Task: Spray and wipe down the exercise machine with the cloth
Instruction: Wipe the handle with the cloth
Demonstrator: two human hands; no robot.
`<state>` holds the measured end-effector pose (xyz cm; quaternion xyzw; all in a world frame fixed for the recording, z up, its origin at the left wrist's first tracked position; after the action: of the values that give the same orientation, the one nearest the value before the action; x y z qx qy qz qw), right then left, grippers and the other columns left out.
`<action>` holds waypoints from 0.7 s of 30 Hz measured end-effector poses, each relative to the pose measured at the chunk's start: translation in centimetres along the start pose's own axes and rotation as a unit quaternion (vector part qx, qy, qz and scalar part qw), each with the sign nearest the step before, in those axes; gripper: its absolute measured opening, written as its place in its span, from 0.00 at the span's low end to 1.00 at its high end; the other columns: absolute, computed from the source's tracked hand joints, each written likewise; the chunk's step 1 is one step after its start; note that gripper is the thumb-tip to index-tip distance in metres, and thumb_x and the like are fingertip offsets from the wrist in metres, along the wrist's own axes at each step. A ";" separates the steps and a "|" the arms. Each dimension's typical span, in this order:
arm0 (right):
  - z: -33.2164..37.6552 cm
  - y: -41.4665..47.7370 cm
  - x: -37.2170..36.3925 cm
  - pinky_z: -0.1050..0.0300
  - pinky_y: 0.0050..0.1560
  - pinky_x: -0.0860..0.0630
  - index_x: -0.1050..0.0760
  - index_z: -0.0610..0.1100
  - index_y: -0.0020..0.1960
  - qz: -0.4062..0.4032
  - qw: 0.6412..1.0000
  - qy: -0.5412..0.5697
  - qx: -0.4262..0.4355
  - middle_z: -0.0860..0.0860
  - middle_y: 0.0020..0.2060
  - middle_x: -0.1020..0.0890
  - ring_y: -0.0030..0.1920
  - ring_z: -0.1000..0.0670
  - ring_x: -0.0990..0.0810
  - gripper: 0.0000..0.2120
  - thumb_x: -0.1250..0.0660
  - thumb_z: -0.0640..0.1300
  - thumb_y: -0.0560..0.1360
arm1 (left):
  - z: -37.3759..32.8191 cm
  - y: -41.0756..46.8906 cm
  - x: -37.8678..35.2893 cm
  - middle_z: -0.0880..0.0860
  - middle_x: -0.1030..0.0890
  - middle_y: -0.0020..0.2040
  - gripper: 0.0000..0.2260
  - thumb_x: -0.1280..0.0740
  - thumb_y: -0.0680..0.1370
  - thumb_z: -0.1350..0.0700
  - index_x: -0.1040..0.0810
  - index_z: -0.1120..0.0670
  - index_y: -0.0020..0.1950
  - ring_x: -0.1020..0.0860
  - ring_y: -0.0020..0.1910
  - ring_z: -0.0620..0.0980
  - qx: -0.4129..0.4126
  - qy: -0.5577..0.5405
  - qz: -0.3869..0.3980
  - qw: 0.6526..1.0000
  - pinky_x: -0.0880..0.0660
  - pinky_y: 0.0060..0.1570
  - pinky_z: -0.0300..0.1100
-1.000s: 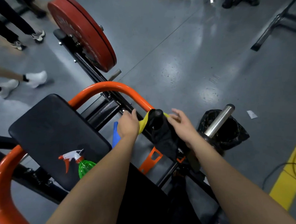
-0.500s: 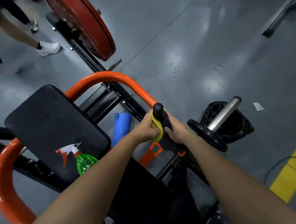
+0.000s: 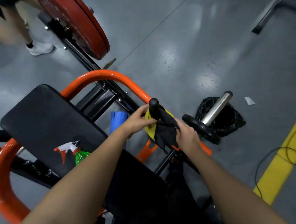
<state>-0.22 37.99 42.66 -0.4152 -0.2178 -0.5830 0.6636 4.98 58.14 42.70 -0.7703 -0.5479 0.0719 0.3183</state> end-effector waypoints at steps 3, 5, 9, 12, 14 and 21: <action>-1.6 -2.4 1.7 0.45 0.53 0.26 0.25 0.47 0.71 -0.034 0.996 0.031 -0.082 0.40 0.57 0.16 0.58 0.35 0.20 0.19 0.38 0.40 0.81 | 0.4 -0.5 2.7 0.54 0.24 0.61 0.22 0.30 0.79 0.67 0.28 0.59 0.73 0.21 0.53 0.46 -0.006 -0.033 -0.096 0.995 0.25 0.51 0.30; -2.2 -4.4 2.6 0.47 0.50 0.26 0.23 0.46 0.69 -0.064 0.991 0.032 -0.114 0.41 0.54 0.16 0.56 0.35 0.19 0.16 0.37 0.43 0.82 | 0.5 -1.2 4.3 0.52 0.21 0.49 0.11 0.30 0.78 0.63 0.21 0.56 0.60 0.23 0.41 0.44 -0.002 0.032 -0.169 0.985 0.26 0.47 0.34; 0.3 -4.1 2.8 0.50 0.53 0.26 0.25 0.45 0.69 -0.046 0.996 -0.052 -0.061 0.45 0.59 0.17 0.61 0.41 0.20 0.21 0.30 0.52 0.79 | 1.0 -1.8 1.5 0.49 0.18 0.35 0.06 0.34 0.73 0.51 0.24 0.53 0.40 0.18 0.40 0.55 0.008 0.162 -0.083 0.983 0.19 0.45 0.50; 2.7 -0.9 0.4 0.51 0.75 0.38 0.42 0.47 0.81 0.040 0.995 -0.090 0.005 0.48 0.78 0.33 0.78 0.47 0.37 0.44 0.24 0.54 0.73 | 1.9 -1.9 -2.5 0.52 0.16 0.40 0.06 0.34 0.76 0.54 0.26 0.53 0.39 0.18 0.45 0.56 0.006 0.278 0.012 0.960 0.22 0.46 0.46; 3.1 0.6 -2.2 0.48 0.80 0.49 0.54 0.45 0.83 0.106 0.983 -0.151 0.022 0.45 0.82 0.44 0.82 0.46 0.47 0.57 0.21 0.56 0.69 | 2.5 -2.2 -3.7 0.50 0.17 0.41 0.05 0.33 0.77 0.54 0.25 0.50 0.41 0.19 0.46 0.54 0.014 0.285 0.034 0.958 0.26 0.46 0.41; 1.8 2.6 -4.0 0.50 0.54 0.22 0.43 0.43 0.80 0.002 0.976 -0.218 0.017 0.45 0.61 0.24 0.60 0.44 0.22 0.62 0.15 0.58 0.55 | 4.2 -2.1 -7.2 0.49 0.22 0.42 0.12 0.25 0.78 0.52 0.25 0.53 0.54 0.20 0.45 0.45 0.037 0.207 0.086 0.974 0.31 0.43 0.36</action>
<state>1.71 41.71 39.77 -0.5216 -0.3662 -0.4734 0.6080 -1.43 53.89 38.93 -0.8006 -0.3987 -0.0417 0.4454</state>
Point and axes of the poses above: each hand's wrist, its own y-axis towards the middle knuckle, its own x-axis out of the back of the hand, z = x × y, the point moved 10 cm from there along y, towards the middle knuckle
